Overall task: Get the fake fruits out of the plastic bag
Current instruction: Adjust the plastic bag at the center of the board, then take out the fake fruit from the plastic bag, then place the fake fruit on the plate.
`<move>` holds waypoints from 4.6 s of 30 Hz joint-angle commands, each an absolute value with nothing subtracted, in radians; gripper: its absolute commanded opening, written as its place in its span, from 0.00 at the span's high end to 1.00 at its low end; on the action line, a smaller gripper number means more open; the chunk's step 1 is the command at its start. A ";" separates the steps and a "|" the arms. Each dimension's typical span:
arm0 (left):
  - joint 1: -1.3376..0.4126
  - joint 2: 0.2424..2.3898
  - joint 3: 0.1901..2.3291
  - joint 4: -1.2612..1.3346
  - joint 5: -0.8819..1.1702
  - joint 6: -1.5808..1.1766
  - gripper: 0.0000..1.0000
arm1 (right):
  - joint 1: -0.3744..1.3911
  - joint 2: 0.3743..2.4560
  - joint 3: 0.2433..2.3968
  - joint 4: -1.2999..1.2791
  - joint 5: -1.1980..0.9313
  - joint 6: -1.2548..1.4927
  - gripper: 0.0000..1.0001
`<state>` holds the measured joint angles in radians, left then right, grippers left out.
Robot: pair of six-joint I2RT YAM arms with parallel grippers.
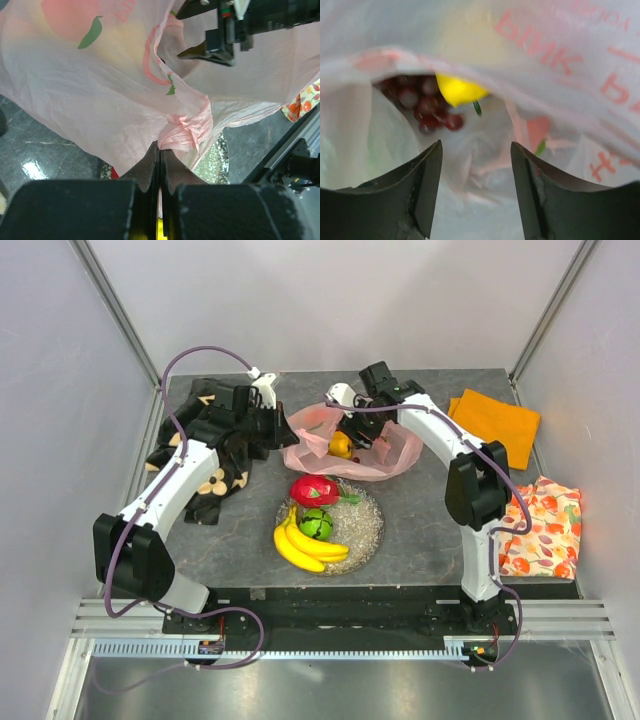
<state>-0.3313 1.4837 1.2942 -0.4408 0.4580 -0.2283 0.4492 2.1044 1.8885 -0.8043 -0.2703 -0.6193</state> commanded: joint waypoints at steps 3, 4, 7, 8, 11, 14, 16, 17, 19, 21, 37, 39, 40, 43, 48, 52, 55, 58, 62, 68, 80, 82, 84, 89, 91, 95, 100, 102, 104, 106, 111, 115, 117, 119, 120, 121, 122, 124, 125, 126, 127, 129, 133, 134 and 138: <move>-0.328 1.497 1.328 -0.449 0.471 -0.115 0.99 | 0.350 2.010 1.757 -0.864 -0.209 -0.773 0.40; -0.331 1.509 1.360 -0.454 0.480 -0.110 0.98 | 0.283 2.003 1.720 -0.864 -0.204 -0.758 0.41; -0.337 1.569 1.434 -0.456 0.495 -0.107 0.98 | 0.157 1.974 1.665 -0.900 -0.183 -0.718 0.43; -0.341 1.583 1.452 -0.456 0.502 -0.107 0.98 | 0.129 1.954 1.642 -0.903 -0.175 -0.718 0.43; -0.370 1.632 1.520 -0.454 0.508 -0.115 0.99 | 0.048 1.835 1.519 -0.902 -0.146 -0.727 0.43; -0.405 1.672 1.572 -0.454 0.544 -0.121 0.98 | 0.009 1.636 1.363 -0.925 -0.143 -0.759 0.41; -0.425 1.684 1.589 -0.453 0.564 -0.121 0.98 | 0.014 1.547 1.249 -0.933 -0.196 -0.776 0.39; -0.443 1.686 1.591 -0.451 0.571 -0.124 0.98 | 0.020 1.470 1.221 -0.931 -0.219 -0.772 0.36; -0.459 1.692 1.582 -0.448 0.575 -0.127 0.99 | 0.073 1.418 1.180 -0.930 -0.273 -0.761 0.32; -0.475 1.692 1.571 -0.448 0.581 -0.135 0.98 | 0.154 1.375 1.184 -0.933 -0.342 -0.770 0.29; -0.571 1.709 1.575 -0.417 0.514 -0.172 0.99 | 0.296 1.675 1.344 -0.621 -0.157 -0.580 0.34; -0.571 1.707 1.574 -0.420 0.511 -0.167 0.98 | 0.296 1.706 1.368 -0.606 -0.138 -0.558 0.26; -0.571 1.709 1.572 -0.420 0.511 -0.166 0.98 | 0.296 1.732 1.373 -0.594 -0.130 -0.545 0.23; -0.571 1.710 1.572 -0.420 0.506 -0.164 0.98 | 0.298 1.797 1.400 -0.583 -0.111 -0.526 0.14; -0.572 1.717 1.580 -0.419 0.502 -0.160 0.99 | 0.298 1.887 1.437 -0.557 -0.068 -0.519 0.11; -0.571 1.723 1.582 -0.422 0.500 -0.156 0.99 | 0.296 1.969 1.482 -0.578 -0.032 -0.500 0.15; -0.571 1.724 1.585 -0.420 0.497 -0.156 0.98 | 0.293 1.956 1.506 -0.586 -0.040 -0.495 0.36; -0.571 1.726 1.591 -0.417 0.494 -0.156 0.99 | 0.290 1.877 1.528 -0.598 -0.074 -0.491 0.50; -0.571 1.732 1.611 -0.407 0.480 -0.181 0.98 | 0.290 1.743 1.591 -0.708 -0.196 -0.506 0.53; -0.569 1.746 1.641 -0.384 0.503 -0.238 0.98 | 0.290 1.519 1.520 -0.900 -0.402 -0.584 0.51; -0.569 1.747 1.677 -0.379 0.465 -0.278 0.98 | 0.524 1.339 1.467 -1.039 -0.551 -0.538 0.50; -0.571 1.738 1.664 -0.374 0.447 -0.278 0.98 | 0.569 1.365 1.438 -1.029 -0.548 -0.564 0.50; -0.569 1.715 1.654 -0.367 0.437 -0.265 0.98 | 0.603 1.417 1.427 -1.023 -0.535 -0.592 0.50; -0.569 1.694 1.638 -0.393 0.431 -0.239 0.99 | 0.612 1.561 1.433 -1.002 -0.496 -0.594 0.54; -0.569 1.674 1.617 -0.385 0.428 -0.238 0.98 | 0.612 1.623 1.442 -0.993 -0.444 -0.582 0.55; -0.571 1.651 1.598 -0.385 0.419 -0.209 0.99 | 0.614 1.678 1.448 -0.976 -0.394 -0.578 0.57; -0.569 1.646 1.595 -0.388 0.411 -0.196 0.98 | 0.615 1.649 1.388 -0.968 -0.365 -0.649 0.57; -0.569 1.654 1.598 -0.387 0.419 -0.201 0.99 | 0.615 1.655 1.341 -0.960 -0.335 -0.686 0.57; -0.569 1.661 1.600 -0.387 0.426 -0.204 0.98 | 0.614 1.649 1.299 -0.927 -0.325 -0.728 0.57; -0.569 1.663 1.601 -0.387 0.428 -0.206 0.98 | 0.617 1.637 1.252 -0.913 -0.348 -0.767 0.56; -0.569 1.667 1.598 -0.388 0.431 -0.207 0.98 | 0.634 1.640 1.223 -0.841 -0.302 -0.766 0.55; -0.569 1.667 1.592 -0.387 0.430 -0.204 0.98 | 0.635 1.672 1.223 -0.773 -0.252 -0.759 0.53; -0.569 1.666 1.589 -0.387 0.431 -0.204 0.98 | 0.635 1.690 1.230 -0.736 -0.239 -0.756 0.50; -0.569 1.666 1.588 -0.387 0.431 -0.204 0.98 | 0.640 1.713 1.245 -0.721 -0.226 -0.756 0.48; -0.569 1.666 1.586 -0.387 0.431 -0.204 0.98 | 0.644 1.723 1.249 -0.713 -0.212 -0.753 0.46; -0.569 1.664 1.585 -0.385 0.431 -0.204 0.98 | 0.644 1.738 1.250 -0.698 -0.186 -0.749 0.44; -0.569 1.666 1.585 -0.387 0.433 -0.204 0.98 | 0.643 1.744 1.252 -0.695 -0.183 -0.750 0.43; -0.569 1.664 1.583 -0.387 0.431 -0.202 0.98 | 0.644 1.752 1.250 -0.687 -0.179 -0.755 0.39; -0.569 1.664 1.582 -0.387 0.431 -0.202 0.98 | 0.643 1.752 1.244 -0.684 -0.181 -0.755 0.34; -0.569 1.664 1.582 -0.388 0.431 -0.202 0.99 | 0.646 1.752 1.241 -0.678 -0.181 -0.753 0.31; -0.569 1.664 1.580 -0.387 0.431 -0.202 0.98 | 0.646 1.747 1.238 -0.675 -0.181 -0.750 0.28; -0.569 1.666 1.578 -0.385 0.433 -0.201 0.98 | 0.647 1.743 1.233 -0.680 -0.186 -0.746 0.22; -0.569 1.670 1.580 -0.385 0.439 -0.207 0.98 | 0.646 1.710 1.227 -0.702 -0.178 -0.741 0.02; -0.569 1.674 1.583 -0.382 0.442 -0.209 0.98 | 0.646 1.701 1.235 -0.712 -0.175 -0.739 0.02; -0.571 1.681 1.592 -0.380 0.454 -0.213 0.98 | 0.643 1.649 1.305 -0.808 -0.170 -0.732 0.02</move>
<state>-0.5709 1.6875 1.5806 -0.4122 0.4290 -0.2367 0.6460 1.7267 1.2274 -0.7311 -0.1856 -0.7376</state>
